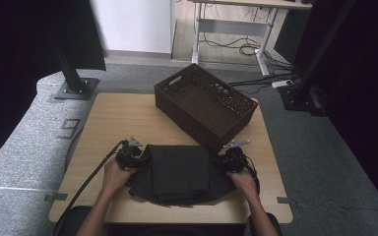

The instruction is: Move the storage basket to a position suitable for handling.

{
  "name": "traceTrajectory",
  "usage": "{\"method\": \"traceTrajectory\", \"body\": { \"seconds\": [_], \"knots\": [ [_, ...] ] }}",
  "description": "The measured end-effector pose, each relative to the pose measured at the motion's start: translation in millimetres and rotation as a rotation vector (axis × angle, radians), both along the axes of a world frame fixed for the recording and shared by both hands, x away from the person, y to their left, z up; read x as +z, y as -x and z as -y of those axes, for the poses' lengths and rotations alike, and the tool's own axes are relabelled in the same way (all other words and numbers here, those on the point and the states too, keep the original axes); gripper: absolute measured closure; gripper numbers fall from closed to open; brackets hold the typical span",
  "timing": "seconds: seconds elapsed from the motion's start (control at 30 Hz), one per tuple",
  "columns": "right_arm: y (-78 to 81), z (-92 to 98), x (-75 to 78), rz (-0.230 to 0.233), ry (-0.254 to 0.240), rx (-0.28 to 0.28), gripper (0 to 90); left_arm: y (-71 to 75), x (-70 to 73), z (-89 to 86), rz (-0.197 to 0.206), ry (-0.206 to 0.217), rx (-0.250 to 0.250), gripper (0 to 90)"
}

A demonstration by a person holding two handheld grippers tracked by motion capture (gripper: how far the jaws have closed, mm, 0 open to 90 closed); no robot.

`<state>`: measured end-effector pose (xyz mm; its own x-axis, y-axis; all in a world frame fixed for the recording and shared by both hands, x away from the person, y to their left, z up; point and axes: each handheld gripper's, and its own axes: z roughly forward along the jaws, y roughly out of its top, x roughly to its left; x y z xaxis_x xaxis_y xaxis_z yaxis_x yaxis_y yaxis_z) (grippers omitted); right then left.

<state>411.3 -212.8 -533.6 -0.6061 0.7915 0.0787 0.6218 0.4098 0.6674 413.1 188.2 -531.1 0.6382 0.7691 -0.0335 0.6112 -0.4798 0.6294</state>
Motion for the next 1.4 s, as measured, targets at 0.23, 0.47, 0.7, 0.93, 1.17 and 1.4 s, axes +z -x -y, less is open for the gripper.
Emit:
{"method": "traceTrajectory", "body": {
  "seconds": [0.23, 0.47, 0.7, 0.93, 1.17, 1.4],
  "knots": [
    [2.1, -0.4, -3.4, -0.019, 0.012, 0.001, 76.7, 3.7, -0.8, 1.8, 0.004, 0.011, -0.028, 68.2],
    [9.6, -0.1, -3.7, -0.029, 0.001, 0.027, 80.6, 14.1, -0.5, -0.9, -0.006, 0.017, -0.048, 71.7],
    [25.3, 3.0, -3.7, -0.035, -0.003, 0.054, 80.4, 31.2, -0.3, -1.6, -0.018, 0.023, -0.073, 71.8],
    [41.8, 7.6, -3.9, -0.046, -0.017, 0.076, 79.8, 48.9, 1.7, -0.5, -0.046, 0.015, -0.094, 71.6],
    [59.5, 9.8, -3.8, -0.057, -0.025, 0.087, 79.2, 66.7, 3.3, 0.1, -0.062, 0.000, -0.115, 71.4],
    [73.5, 9.0, -3.0, -0.066, -0.017, 0.097, 79.2, 80.2, 5.3, 1.6, -0.072, -0.026, -0.136, 71.2]
  ]
}}
